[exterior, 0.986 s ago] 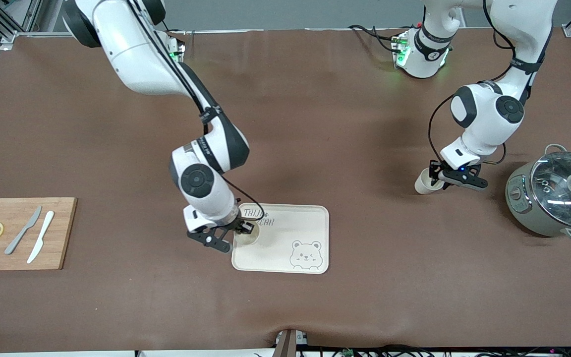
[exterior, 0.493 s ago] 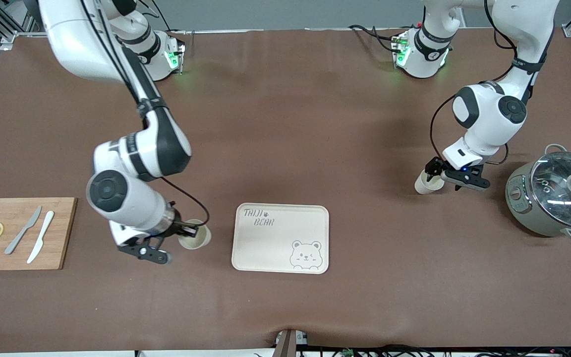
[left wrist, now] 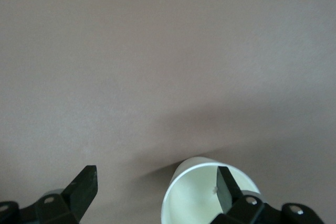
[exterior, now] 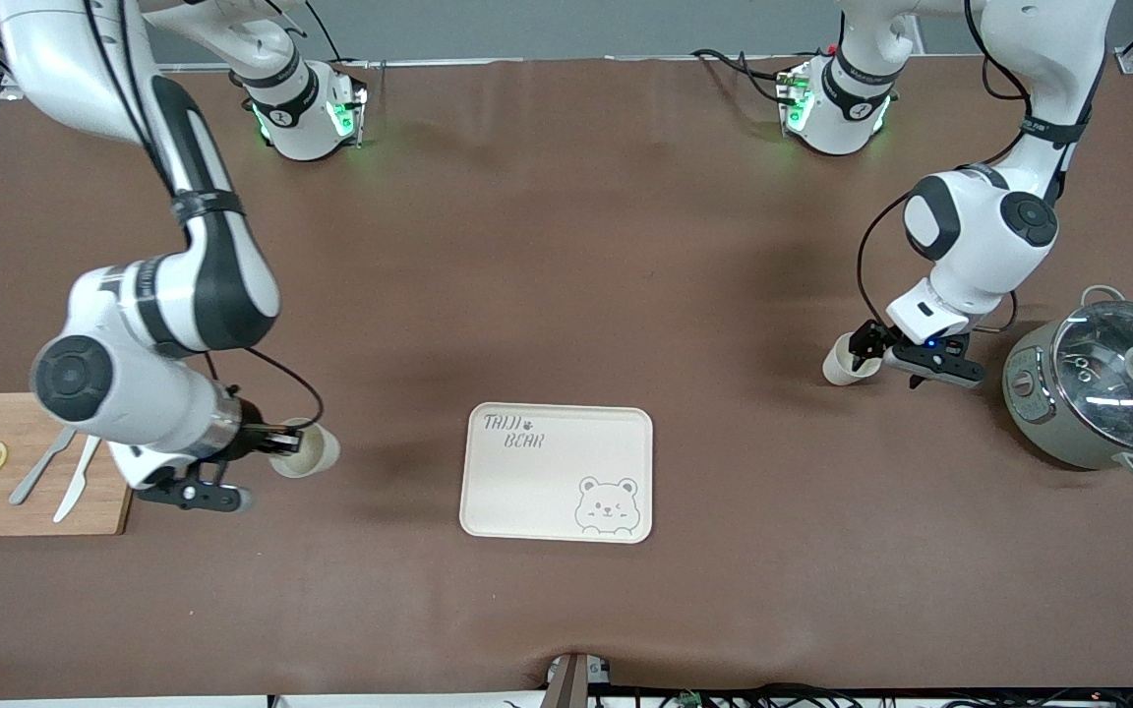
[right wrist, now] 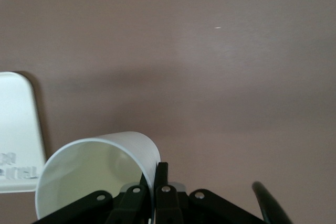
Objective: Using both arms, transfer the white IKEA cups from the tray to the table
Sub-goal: 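Lift the cup off the tray with the right gripper toward the cutting board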
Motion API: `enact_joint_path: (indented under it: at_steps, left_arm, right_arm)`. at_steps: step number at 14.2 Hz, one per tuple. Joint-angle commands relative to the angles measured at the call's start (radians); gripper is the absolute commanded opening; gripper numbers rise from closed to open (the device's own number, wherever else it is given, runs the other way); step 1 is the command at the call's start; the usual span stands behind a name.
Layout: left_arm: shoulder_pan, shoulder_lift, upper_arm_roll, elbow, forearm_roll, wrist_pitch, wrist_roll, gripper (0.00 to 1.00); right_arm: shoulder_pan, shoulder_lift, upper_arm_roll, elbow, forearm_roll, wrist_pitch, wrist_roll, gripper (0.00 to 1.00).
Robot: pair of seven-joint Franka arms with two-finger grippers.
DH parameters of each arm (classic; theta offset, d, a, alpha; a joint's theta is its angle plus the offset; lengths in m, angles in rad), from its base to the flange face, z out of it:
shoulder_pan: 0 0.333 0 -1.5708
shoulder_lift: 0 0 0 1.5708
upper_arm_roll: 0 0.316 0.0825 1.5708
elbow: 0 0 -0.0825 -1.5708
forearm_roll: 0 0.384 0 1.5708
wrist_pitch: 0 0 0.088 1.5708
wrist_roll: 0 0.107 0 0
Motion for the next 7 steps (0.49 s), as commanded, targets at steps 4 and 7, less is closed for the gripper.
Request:
enact_joint_path:
  at_steps: [4,7]
  left_arm:
    - [0.008,-0.085,-0.001,0.097,-0.024,-0.229,-0.043,1.00]
    - [0.010,-0.111,0.005,0.170,-0.011,-0.357,-0.100,1.00]
  right_arm:
    - [-0.118,-0.092,0.020,-0.241,0.027,0.215,-0.285,0.04]
    - [-0.129,-0.092,0.018,-0.273,0.027,0.270,-0.325,0.04]
